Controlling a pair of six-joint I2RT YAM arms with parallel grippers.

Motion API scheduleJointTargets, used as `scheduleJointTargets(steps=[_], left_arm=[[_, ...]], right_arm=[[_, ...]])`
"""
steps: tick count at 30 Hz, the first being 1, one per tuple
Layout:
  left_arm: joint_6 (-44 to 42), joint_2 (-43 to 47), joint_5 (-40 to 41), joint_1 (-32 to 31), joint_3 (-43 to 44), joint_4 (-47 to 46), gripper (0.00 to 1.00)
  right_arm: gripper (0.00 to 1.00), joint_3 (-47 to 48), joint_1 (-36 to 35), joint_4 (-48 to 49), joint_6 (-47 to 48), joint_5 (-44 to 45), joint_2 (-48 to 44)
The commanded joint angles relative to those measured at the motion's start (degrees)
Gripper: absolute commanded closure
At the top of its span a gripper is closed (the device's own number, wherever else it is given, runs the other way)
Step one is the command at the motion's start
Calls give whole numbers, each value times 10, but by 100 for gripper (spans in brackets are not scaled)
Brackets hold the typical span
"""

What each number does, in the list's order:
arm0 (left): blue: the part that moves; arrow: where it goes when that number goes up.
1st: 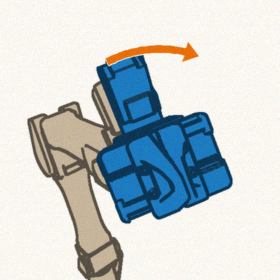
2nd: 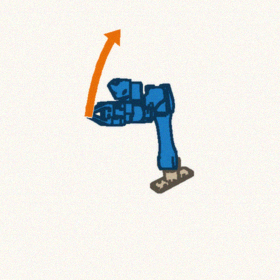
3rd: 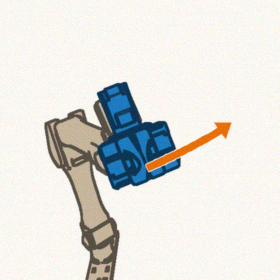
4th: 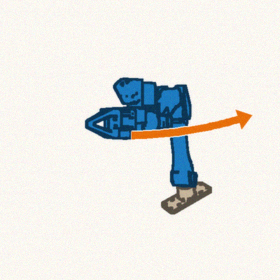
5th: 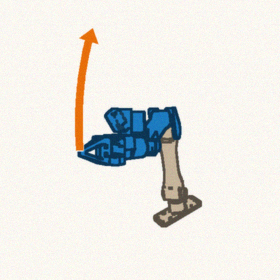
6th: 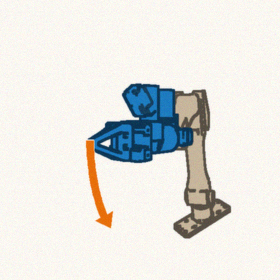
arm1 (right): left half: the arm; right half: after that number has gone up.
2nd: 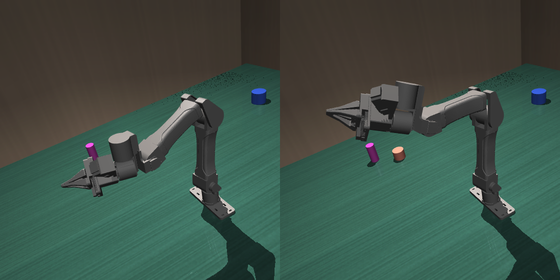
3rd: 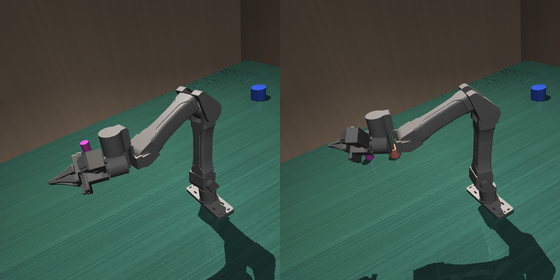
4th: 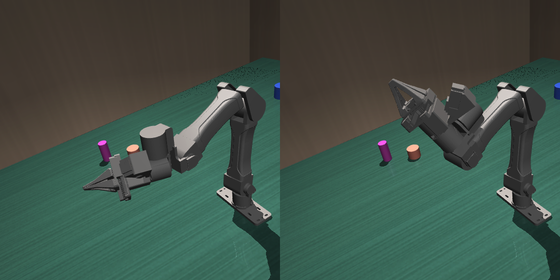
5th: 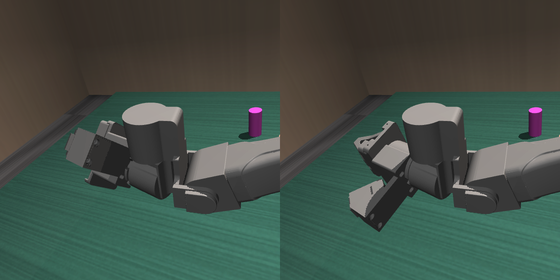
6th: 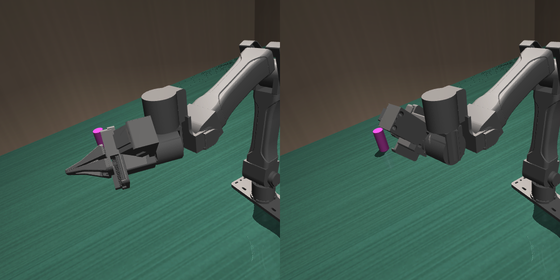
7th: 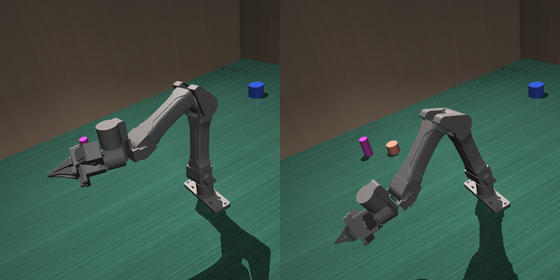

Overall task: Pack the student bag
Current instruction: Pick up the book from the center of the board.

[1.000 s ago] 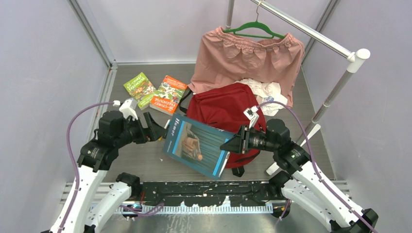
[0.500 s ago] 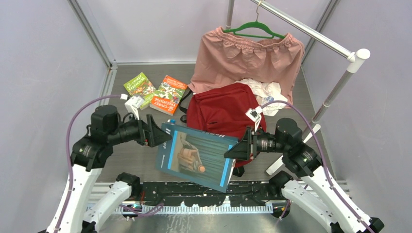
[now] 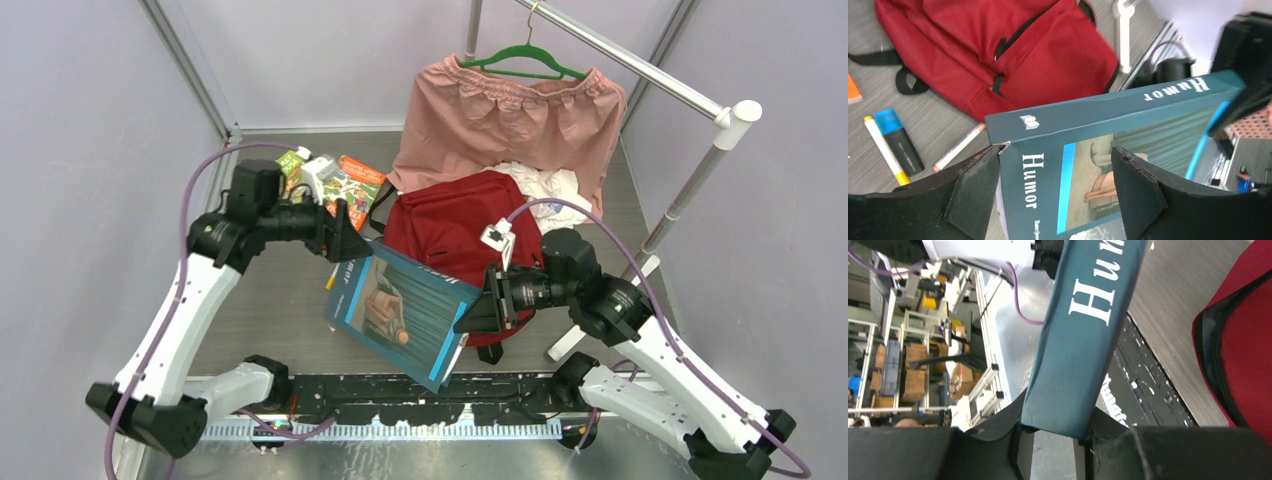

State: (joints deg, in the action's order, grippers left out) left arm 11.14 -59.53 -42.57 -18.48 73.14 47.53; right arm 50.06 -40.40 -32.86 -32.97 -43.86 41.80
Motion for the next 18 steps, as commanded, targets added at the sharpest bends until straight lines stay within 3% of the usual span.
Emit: scheduleJointTargets(steps=[1, 9, 14, 18], left_arm=[[-38, -6, -80, -77, 44, 19, 21], [-95, 39, 37, -78, 75, 129, 16], [-76, 101, 121, -78, 81, 74, 13], [-72, 115, 130, -78, 89, 51, 12]], right_arm=[[99, 33, -46, -1, 60, -18, 59], [99, 17, -48, 5, 69, 45, 59], [99, 11, -49, 6, 67, 57, 49], [99, 4, -49, 4, 55, 72, 39]])
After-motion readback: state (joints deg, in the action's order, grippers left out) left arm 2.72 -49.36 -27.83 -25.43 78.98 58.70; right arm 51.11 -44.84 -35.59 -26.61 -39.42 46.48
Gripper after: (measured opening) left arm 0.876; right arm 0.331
